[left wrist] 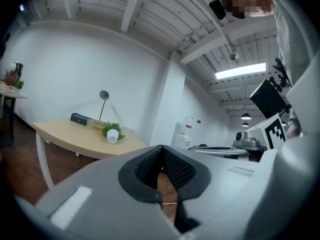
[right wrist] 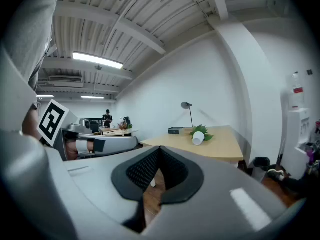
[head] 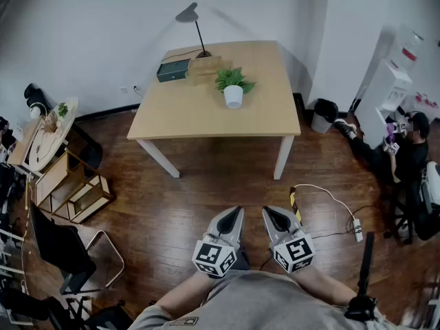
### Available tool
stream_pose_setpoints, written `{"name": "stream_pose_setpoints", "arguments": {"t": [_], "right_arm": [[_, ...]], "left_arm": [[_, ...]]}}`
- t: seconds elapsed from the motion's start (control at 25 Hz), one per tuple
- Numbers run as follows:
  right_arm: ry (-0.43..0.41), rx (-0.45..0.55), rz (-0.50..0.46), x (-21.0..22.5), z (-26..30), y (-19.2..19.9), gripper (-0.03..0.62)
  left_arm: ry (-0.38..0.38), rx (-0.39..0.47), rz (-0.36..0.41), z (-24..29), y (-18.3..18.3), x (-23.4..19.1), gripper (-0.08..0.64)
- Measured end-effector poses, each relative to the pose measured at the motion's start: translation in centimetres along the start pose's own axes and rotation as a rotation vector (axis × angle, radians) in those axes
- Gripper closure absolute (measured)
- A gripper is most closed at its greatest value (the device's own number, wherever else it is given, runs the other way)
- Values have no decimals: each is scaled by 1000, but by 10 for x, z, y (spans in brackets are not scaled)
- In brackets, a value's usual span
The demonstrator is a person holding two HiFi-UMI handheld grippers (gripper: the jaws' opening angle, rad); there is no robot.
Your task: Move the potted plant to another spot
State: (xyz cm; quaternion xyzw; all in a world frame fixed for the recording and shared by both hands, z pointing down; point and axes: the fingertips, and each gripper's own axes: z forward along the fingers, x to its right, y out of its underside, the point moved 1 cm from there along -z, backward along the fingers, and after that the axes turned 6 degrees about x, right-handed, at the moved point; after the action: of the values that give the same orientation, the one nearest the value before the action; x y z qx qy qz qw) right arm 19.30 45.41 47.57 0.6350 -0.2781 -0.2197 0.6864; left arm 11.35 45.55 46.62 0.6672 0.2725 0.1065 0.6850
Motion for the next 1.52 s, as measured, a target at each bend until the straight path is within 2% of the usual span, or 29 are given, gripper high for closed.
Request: {"name": "stream_pose_setpoints", "arguments": {"t": [0.48, 0.76, 1.08, 1.52], "right_arm": [[84, 27, -17, 33, 165, -33, 588], [128, 19, -16, 53, 214, -38, 588], [107, 10, -5, 89, 270, -33, 588], [43, 5, 16, 194, 366, -47, 587]], "left_arm": [[82, 8, 6, 89, -54, -142, 557], [104, -9, -14, 120, -59, -183, 557], [79, -8, -15, 168, -59, -224, 557], [2, -33, 17, 291, -64, -289, 557]]}}
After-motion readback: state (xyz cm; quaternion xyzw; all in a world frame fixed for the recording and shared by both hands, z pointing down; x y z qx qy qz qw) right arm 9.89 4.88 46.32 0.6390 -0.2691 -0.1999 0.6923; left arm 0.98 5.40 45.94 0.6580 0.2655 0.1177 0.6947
